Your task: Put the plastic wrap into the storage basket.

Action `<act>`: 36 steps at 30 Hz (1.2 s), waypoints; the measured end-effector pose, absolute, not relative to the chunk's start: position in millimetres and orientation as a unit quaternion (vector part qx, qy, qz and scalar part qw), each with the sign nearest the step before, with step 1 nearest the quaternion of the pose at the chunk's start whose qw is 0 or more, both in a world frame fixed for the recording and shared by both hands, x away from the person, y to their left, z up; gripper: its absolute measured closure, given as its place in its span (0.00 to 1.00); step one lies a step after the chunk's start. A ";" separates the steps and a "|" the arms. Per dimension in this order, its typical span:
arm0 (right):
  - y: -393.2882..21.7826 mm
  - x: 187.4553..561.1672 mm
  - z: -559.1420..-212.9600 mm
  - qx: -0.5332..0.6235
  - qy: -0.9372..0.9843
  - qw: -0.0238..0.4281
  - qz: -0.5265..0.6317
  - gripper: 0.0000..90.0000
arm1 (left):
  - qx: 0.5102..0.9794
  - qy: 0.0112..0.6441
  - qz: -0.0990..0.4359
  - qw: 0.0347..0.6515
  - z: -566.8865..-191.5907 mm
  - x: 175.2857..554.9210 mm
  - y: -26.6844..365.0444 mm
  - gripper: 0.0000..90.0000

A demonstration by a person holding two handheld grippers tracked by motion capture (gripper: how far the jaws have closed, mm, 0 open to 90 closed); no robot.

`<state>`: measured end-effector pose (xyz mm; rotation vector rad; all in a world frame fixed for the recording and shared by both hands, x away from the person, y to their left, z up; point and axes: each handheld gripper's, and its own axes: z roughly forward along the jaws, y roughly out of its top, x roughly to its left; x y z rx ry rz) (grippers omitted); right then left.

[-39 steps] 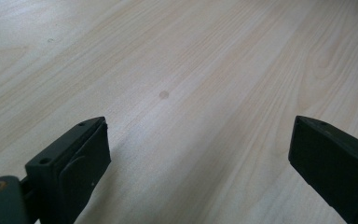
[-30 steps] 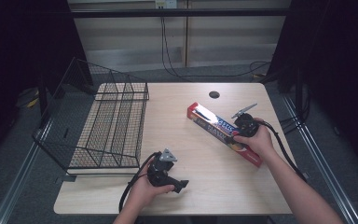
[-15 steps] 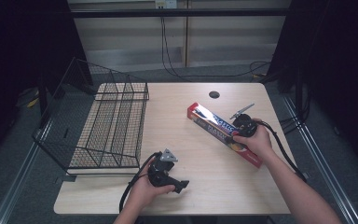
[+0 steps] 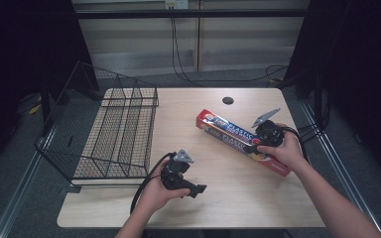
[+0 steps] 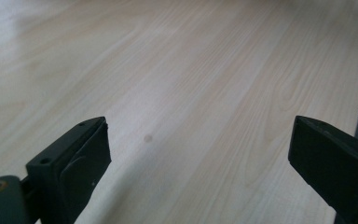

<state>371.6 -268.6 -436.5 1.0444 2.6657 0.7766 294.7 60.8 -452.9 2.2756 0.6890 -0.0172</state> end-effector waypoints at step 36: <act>-254.1 335.5 -405.6 0.188 0.938 0.057 0.286 0.49 | 0.945 0.144 0.021 0.293 -358.1 379.4 -3.5 0.04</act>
